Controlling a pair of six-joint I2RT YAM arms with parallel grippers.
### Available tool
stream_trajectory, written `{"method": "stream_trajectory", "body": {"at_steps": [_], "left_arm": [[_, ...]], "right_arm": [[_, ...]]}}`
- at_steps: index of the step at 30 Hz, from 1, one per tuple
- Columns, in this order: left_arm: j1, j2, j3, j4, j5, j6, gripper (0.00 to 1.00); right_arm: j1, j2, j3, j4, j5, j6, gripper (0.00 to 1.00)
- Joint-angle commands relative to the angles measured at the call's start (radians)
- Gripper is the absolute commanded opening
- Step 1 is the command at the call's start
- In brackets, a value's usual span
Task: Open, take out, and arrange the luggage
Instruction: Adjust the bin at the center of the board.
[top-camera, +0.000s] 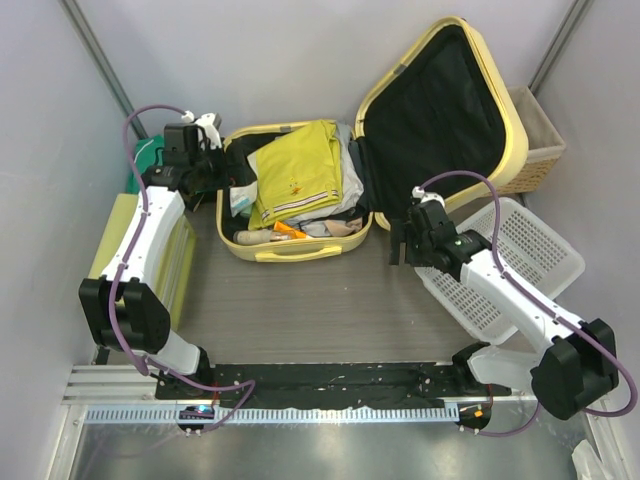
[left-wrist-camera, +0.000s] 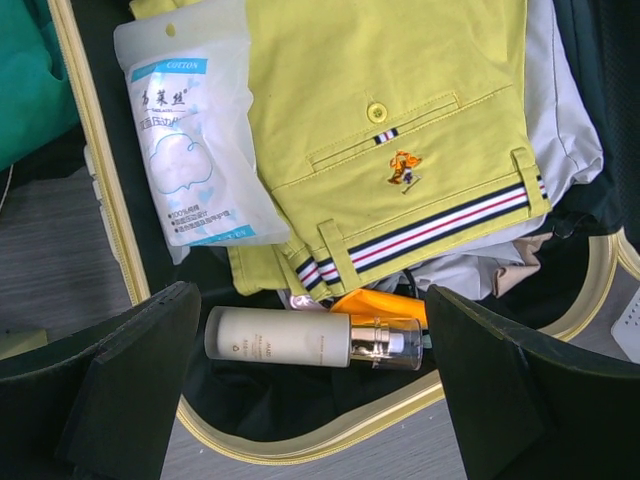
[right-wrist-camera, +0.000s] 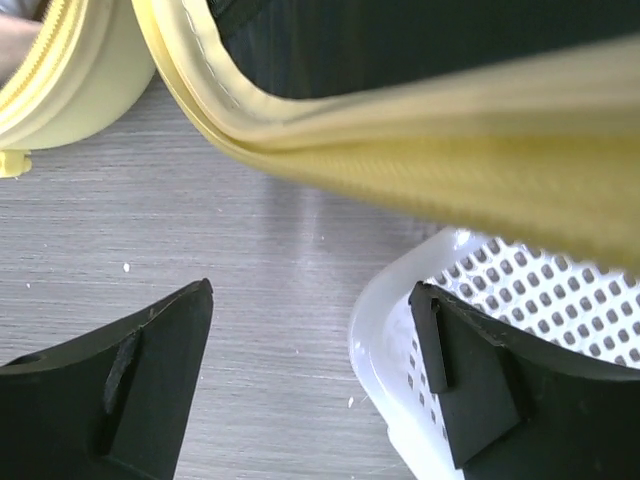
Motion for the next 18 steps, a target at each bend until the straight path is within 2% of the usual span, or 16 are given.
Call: {"method": "stream_trajectory", "body": {"at_steps": [1, 4, 9, 18], "left_arm": [[-0.009, 0.0, 0.007, 0.021, 0.027, 0.015, 1.0], [-0.011, 0.003, 0.009, 0.022, 0.032, 0.013, 1.0], [-0.014, 0.003, 0.009, 0.019, 0.033, 0.015, 1.0], [-0.015, 0.001, 0.01, 0.018, 0.033, 0.013, 1.0]], "right_arm": [[0.001, -0.025, -0.014, -0.186, 0.074, 0.128, 0.89], [0.002, -0.032, -0.011, -0.2, 0.105, 0.146, 0.89], [0.036, 0.007, -0.034, -0.17, 0.068, 0.183, 0.88], [0.214, 0.091, 0.007, -0.094, 0.076, 0.309, 0.87]]}}
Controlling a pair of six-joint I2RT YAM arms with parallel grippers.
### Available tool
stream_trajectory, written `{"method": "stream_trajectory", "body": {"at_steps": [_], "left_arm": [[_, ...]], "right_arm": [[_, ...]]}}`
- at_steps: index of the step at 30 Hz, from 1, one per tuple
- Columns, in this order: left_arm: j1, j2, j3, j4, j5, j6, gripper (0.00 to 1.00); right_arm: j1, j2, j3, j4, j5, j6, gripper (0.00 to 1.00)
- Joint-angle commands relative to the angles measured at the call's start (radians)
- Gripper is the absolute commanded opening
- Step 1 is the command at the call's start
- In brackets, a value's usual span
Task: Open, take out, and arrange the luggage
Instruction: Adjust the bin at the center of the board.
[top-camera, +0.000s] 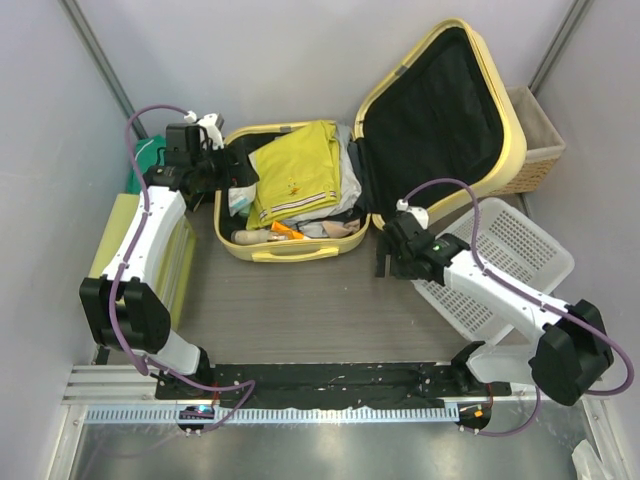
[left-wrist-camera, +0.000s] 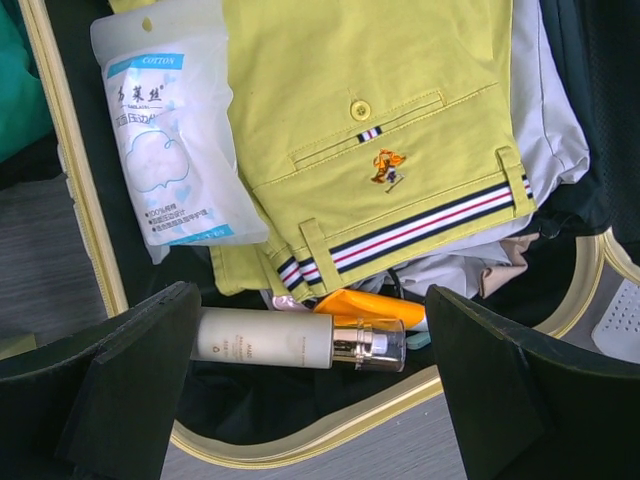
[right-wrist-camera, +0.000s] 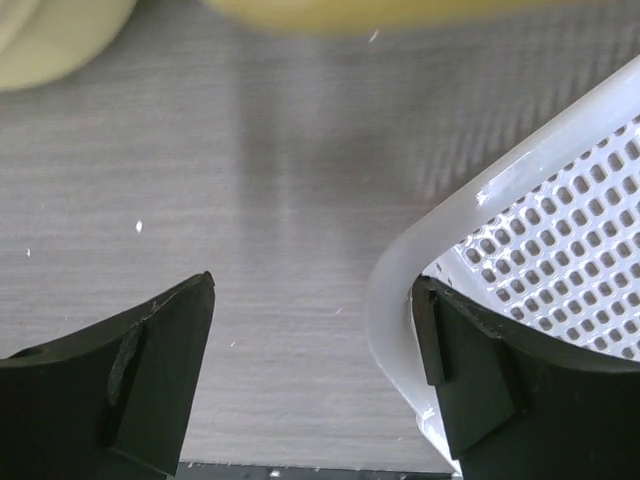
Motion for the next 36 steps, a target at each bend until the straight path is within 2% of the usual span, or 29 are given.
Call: {"method": "stream_trajectory", "body": {"at_steps": [1, 10, 19, 36], "left_arm": [[-0.005, -0.003, 0.01, 0.018, 0.018, 0.012, 1.0], [-0.006, -0.012, 0.003, 0.03, 0.032, -0.002, 1.0], [-0.036, 0.013, 0.007, 0.022, 0.04, -0.03, 1.0], [-0.048, -0.014, 0.001, 0.032, 0.044, -0.051, 1.0]], "right_arm": [[0.061, 0.046, 0.019, -0.024, -0.005, 0.133, 0.87], [0.143, 0.049, 0.06, 0.004, 0.087, 0.256, 0.86], [0.179, 0.013, 0.069, 0.177, 0.13, 0.382, 0.78], [0.348, 0.112, 0.089, 0.475, 0.205, 0.489, 0.77]]}}
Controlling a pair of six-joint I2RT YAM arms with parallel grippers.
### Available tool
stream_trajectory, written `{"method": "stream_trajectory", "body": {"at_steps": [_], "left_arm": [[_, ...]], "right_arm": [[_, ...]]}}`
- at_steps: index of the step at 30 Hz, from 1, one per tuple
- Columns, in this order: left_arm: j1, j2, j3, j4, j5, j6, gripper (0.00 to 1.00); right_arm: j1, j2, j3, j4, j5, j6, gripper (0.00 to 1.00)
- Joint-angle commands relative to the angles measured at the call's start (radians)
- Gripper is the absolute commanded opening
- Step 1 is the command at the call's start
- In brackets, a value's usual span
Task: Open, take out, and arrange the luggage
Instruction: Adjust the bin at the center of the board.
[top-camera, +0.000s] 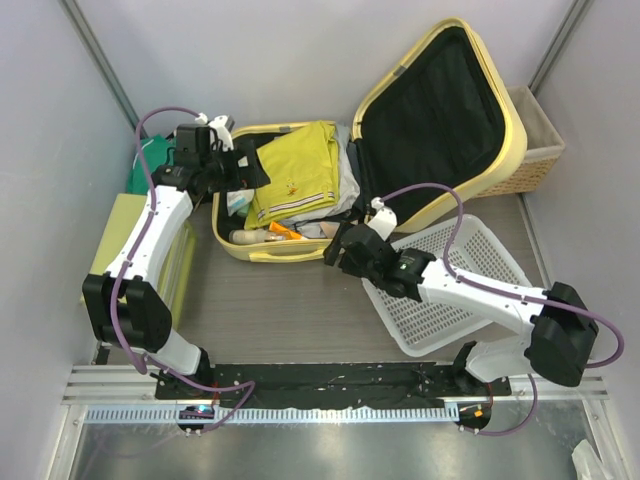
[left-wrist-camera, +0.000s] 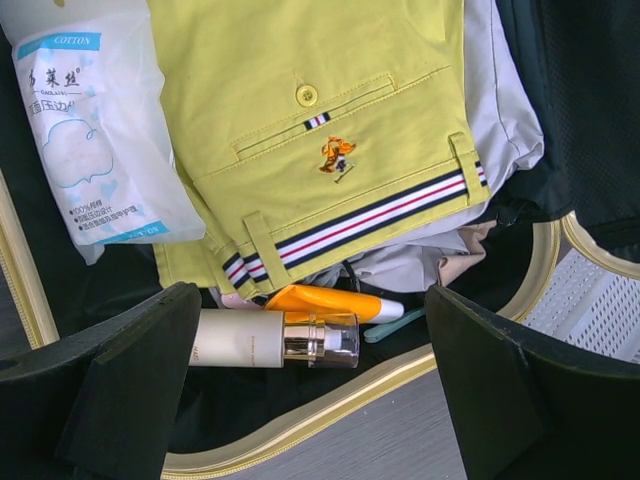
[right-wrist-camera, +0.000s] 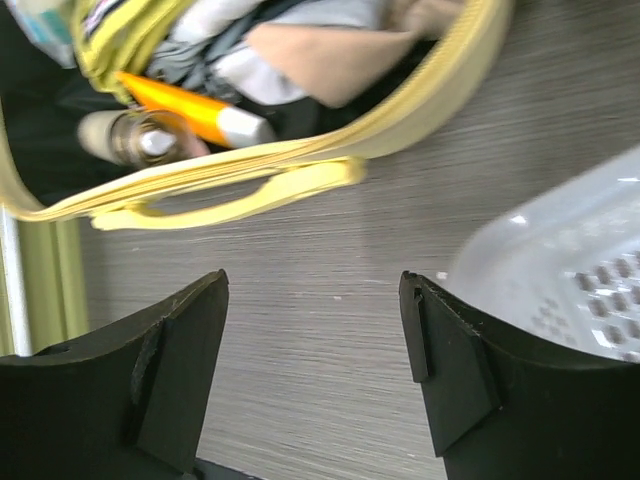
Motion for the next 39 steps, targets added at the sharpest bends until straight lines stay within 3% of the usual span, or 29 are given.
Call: {"method": "stream_trajectory", "body": {"at_steps": [1, 3, 7, 12, 16, 18, 21, 26, 39], "left_arm": [[-0.001, -0.026, 0.001, 0.031, 0.011, -0.003, 1.0], [-0.001, -0.026, 0.001, 0.029, 0.01, -0.001, 1.0], [-0.001, -0.03, 0.005, 0.025, 0.007, 0.002, 1.0], [-0.001, -0.033, 0.003, 0.025, -0.004, 0.005, 1.0], [-0.001, -0.033, 0.005, 0.025, 0.002, 0.006, 1.0], [-0.001, -0.032, 0.003, 0.025, 0.002, 0.005, 1.0], [-0.001, -0.033, 0.003, 0.026, 0.002, 0.003, 1.0], [-0.003, -0.035, 0.005, 0.025, 0.005, -0.001, 1.0], [-0.018, -0.053, -0.005, 0.039, 0.013, -0.008, 1.0]], "right_arm": [[0.045, 0.036, 0.048, 0.17, 0.05, 0.032, 0.77], [0.061, 0.067, 0.085, 0.163, 0.056, 0.022, 0.77], [0.101, 0.052, 0.165, -0.038, 0.167, -0.025, 0.8], [0.109, -0.118, 0.1, -0.238, 0.266, 0.036, 0.83], [0.109, -0.189, 0.039, -0.44, 0.25, 0.093, 0.84], [0.107, -0.198, 0.001, -0.454, 0.209, 0.091, 0.84], [0.109, -0.194, -0.055, -0.419, 0.103, 0.081, 0.84], [0.112, -0.177, -0.141, -0.148, -0.147, 0.006, 0.82], [0.175, 0.084, -0.032, 0.128, -0.233, 0.003, 0.76]]}}
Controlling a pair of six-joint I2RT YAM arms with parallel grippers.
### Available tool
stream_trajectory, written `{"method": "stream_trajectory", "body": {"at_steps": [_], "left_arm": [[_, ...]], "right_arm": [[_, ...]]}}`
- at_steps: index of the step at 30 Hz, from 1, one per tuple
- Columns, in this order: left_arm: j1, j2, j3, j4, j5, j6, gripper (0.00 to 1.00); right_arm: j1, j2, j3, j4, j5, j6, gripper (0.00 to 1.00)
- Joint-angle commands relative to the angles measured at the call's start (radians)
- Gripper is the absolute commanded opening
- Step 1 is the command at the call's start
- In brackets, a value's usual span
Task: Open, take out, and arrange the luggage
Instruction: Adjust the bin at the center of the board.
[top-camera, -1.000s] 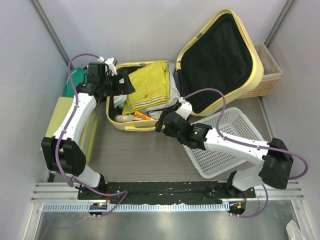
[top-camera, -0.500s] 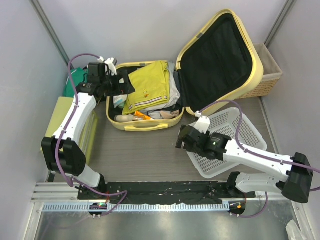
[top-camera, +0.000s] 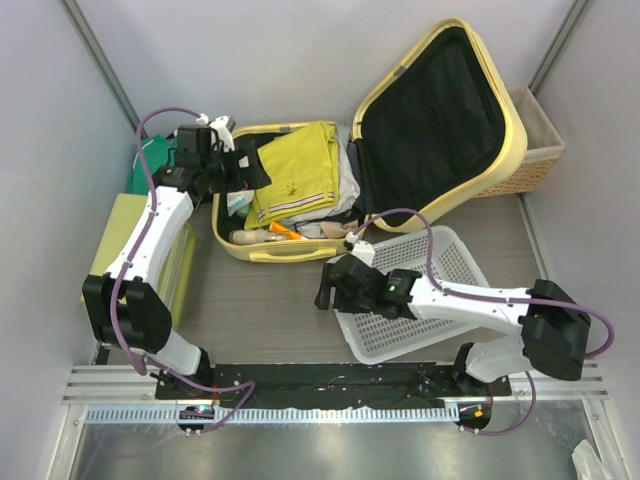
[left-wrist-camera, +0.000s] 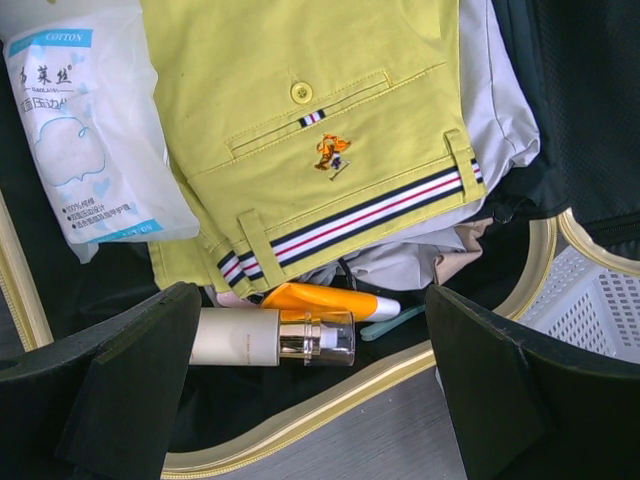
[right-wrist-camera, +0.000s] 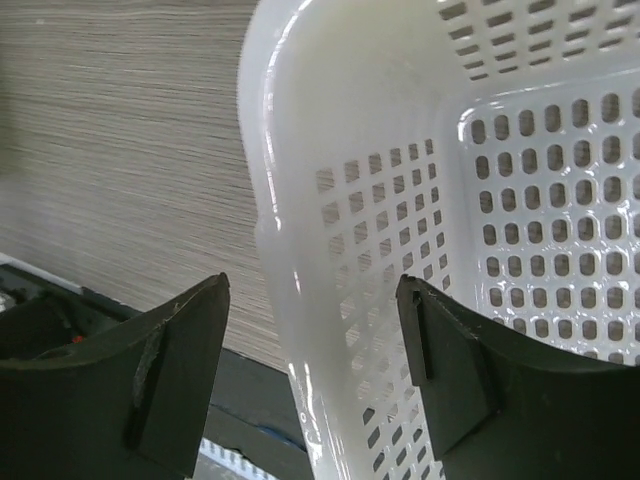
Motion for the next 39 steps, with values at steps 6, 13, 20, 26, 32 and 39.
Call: {"method": "stream_trajectory", "body": {"at_steps": [6, 13, 20, 26, 32, 39], "left_arm": [[-0.011, -0.065, -0.005, 0.045, 0.021, -0.017, 1.0], [-0.013, -0.074, 0.001, 0.036, -0.013, -0.023, 1.0], [-0.013, -0.083, 0.006, 0.021, -0.059, -0.006, 1.0], [-0.011, -0.115, 0.014, 0.004, -0.065, 0.003, 1.0], [-0.013, -0.177, -0.017, 0.016, -0.091, -0.03, 1.0], [-0.021, -0.227, -0.072, 0.082, -0.103, -0.031, 1.0]], "right_arm": [[0.058, 0.181, 0.176, 0.262, -0.015, 0.027, 0.76], [0.101, 0.322, 0.296, 0.349, -0.003, 0.016, 0.76], [0.121, 0.354, 0.36, 0.321, 0.059, -0.036, 0.77], [0.227, 0.089, 0.224, 0.332, 0.381, -0.166, 0.77], [-0.007, 0.009, 0.314, 0.256, 0.312, -0.312, 0.78], [-0.328, 0.228, 0.649, 0.143, -0.005, -0.5, 0.75]]}}
